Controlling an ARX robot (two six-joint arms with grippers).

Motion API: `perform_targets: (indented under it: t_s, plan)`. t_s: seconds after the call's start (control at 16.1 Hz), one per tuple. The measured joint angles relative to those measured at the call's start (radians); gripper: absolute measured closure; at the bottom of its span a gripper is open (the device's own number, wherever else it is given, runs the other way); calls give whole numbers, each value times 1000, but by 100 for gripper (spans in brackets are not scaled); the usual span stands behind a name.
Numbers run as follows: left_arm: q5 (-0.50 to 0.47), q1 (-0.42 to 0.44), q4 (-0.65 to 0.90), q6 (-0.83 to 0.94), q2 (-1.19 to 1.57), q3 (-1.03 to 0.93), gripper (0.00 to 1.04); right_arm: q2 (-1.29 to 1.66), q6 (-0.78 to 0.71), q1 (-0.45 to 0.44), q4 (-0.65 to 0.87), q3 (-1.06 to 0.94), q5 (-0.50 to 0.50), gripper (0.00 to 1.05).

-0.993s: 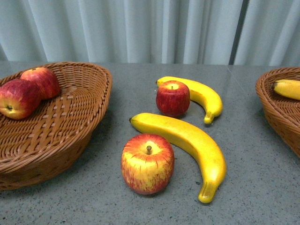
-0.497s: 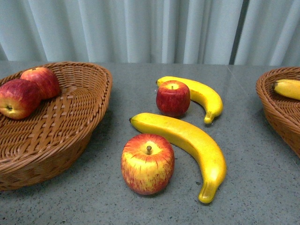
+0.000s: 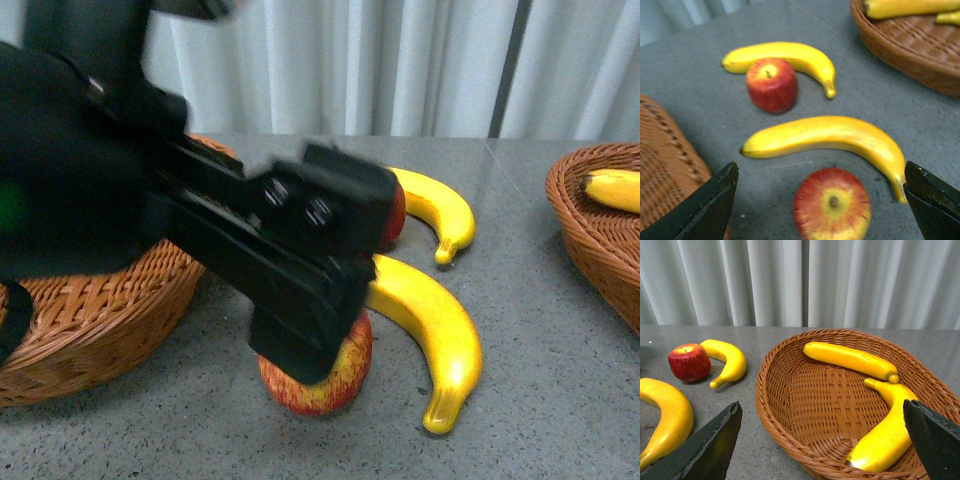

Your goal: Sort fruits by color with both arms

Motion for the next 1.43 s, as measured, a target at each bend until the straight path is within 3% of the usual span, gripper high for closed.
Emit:
perform_targets:
  t_s: [0.62, 0.81, 0.87, 0.93, 1.24, 1.43]
  plan:
    - [-67, -60, 51, -2, 187, 24, 7, 0, 0, 0, 0, 0, 0, 7]
    - [-19, -29, 92, -40, 274, 27, 7, 0, 0, 0, 0, 0, 0, 7]
    - [-8, -22, 87, -49, 277, 21, 34, 0, 0, 0, 0, 0, 0, 7]
    - [-8, -23, 81, -50, 272, 19, 40, 0, 0, 0, 0, 0, 0, 7]
    - [-41, 7, 60, -49, 103, 13, 42, 0, 0, 0, 0, 0, 0, 7]
    - [-126, 166, 60, -92, -25, 14, 42, 0, 0, 0, 0, 0, 0, 7]
